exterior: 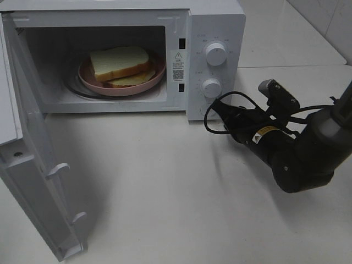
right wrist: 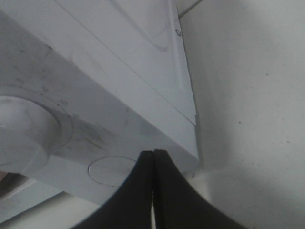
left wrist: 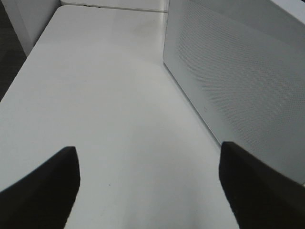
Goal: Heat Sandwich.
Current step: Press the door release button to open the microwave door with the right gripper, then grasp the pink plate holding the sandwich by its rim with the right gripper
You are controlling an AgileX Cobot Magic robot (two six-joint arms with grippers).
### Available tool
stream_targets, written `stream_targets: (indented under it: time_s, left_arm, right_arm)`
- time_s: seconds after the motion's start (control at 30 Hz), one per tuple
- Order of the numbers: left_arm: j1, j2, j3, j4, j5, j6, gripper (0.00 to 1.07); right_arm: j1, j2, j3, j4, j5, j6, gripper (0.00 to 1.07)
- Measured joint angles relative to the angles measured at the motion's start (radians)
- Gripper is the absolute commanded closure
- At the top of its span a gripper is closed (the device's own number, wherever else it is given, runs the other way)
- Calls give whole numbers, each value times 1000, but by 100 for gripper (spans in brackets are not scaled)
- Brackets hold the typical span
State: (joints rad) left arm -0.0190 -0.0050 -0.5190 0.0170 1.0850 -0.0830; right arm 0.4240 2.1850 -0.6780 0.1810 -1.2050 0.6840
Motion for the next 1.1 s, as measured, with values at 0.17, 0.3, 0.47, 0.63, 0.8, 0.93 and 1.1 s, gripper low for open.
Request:
stream_targets:
  time_s: [0.17, 0.3, 0.47, 0.63, 0.8, 0.93, 1.1]
  left_arm:
    - [0, 0, 0, 0, 0, 0, 30]
    - [0, 0, 0, 0, 0, 0, 30]
    - [0, 0, 0, 0, 0, 0, 30]
    - [0, 0, 0, 0, 0, 0, 30]
    - [0, 0, 0, 0, 0, 0, 30]
    - [0, 0, 0, 0, 0, 0, 30]
    - [0, 0, 0, 0, 0, 0, 30]
  right_arm:
    - [0, -55, 80, 0, -2, 0, 107]
    - [0, -94, 144, -15, -5, -1, 107]
    - [0, -157, 216, -34, -4, -20, 107]
    - [0, -245, 279, -37, -4, -64, 106]
    - [0, -396, 335, -38, 0, -148, 104]
    - [0, -490, 343, -39, 75, -196, 103]
    - [0, -644, 345, -41, 306, -287, 100]
